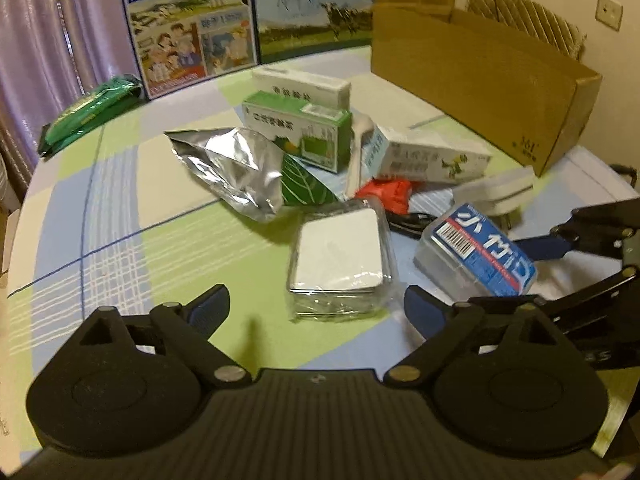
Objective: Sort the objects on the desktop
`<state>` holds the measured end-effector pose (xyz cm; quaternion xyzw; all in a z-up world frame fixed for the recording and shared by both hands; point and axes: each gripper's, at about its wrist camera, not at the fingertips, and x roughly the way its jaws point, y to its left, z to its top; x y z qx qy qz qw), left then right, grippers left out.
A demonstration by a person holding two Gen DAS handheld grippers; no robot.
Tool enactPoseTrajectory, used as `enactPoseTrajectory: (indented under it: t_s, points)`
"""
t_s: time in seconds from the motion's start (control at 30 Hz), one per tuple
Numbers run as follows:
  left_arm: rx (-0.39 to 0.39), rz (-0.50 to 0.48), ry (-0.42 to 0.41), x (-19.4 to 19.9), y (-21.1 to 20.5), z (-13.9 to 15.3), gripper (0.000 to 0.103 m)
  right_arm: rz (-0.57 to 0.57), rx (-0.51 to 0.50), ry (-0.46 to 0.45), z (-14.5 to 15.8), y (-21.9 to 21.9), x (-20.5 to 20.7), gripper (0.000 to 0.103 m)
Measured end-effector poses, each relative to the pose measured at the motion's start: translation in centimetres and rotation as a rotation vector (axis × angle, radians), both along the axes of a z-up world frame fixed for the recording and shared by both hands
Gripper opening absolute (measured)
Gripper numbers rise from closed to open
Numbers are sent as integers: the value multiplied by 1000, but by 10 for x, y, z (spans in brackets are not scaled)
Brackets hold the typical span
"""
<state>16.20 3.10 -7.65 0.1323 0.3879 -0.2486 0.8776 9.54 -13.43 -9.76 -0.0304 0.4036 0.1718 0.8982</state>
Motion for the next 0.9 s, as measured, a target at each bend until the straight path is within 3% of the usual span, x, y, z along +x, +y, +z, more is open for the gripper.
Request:
enactPoseTrajectory:
  t_s: [0.43,0.67,0.83,0.9]
  points:
    - [-2,-34,22,19,-17,-12,88,-13,-5,2,1,-25,-20,54]
    - [-59,10,49,14,-21,-5,89,-23,8,-2,5,-29,-22,54]
    - [-40,39,60,20,-28,-11,89,-25,8,-2,3,-28,-21,54]
    - [-40,49,64,21,-29,-13,83,-24,7,-4,2,-28,-22,54]
